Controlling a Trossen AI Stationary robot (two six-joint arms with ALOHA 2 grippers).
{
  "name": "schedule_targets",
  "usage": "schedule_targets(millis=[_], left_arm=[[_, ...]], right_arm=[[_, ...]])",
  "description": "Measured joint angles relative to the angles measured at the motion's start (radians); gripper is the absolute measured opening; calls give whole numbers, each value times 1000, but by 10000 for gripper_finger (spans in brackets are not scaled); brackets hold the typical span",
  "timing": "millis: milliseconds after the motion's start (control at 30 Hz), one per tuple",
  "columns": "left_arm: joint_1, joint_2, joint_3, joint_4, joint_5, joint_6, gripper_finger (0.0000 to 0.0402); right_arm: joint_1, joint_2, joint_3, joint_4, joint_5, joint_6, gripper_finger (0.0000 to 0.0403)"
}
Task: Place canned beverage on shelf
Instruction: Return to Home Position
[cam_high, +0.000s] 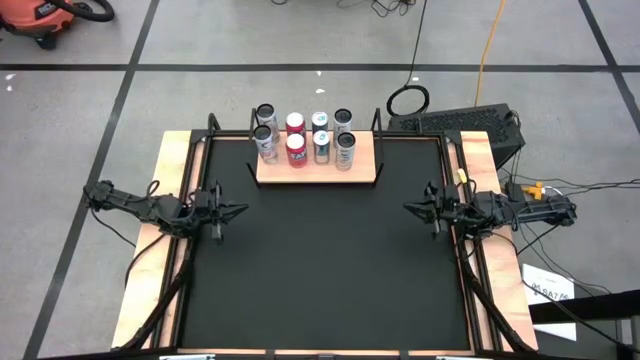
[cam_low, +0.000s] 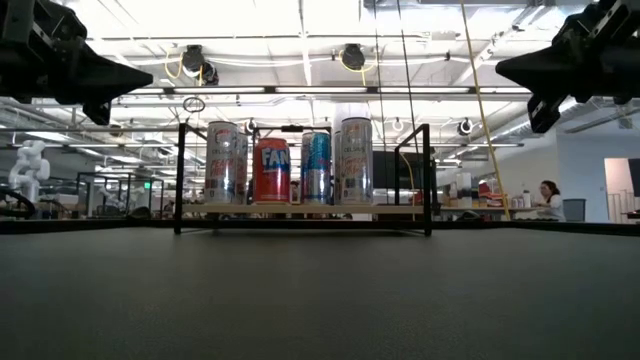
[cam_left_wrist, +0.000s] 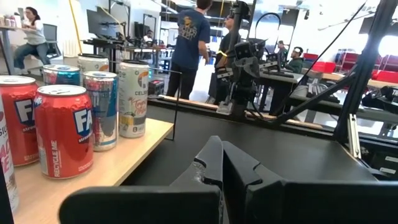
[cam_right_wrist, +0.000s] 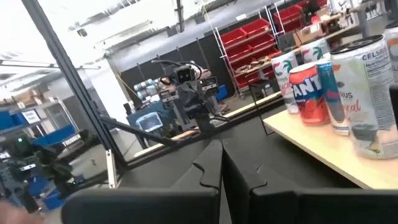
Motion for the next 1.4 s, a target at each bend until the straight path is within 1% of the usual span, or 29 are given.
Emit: schedule_targets(millis=[1400], left_arm=[[0, 0, -2, -2, 0, 0, 0]], right_arm=[[0, 0, -1, 0, 1, -13, 0]])
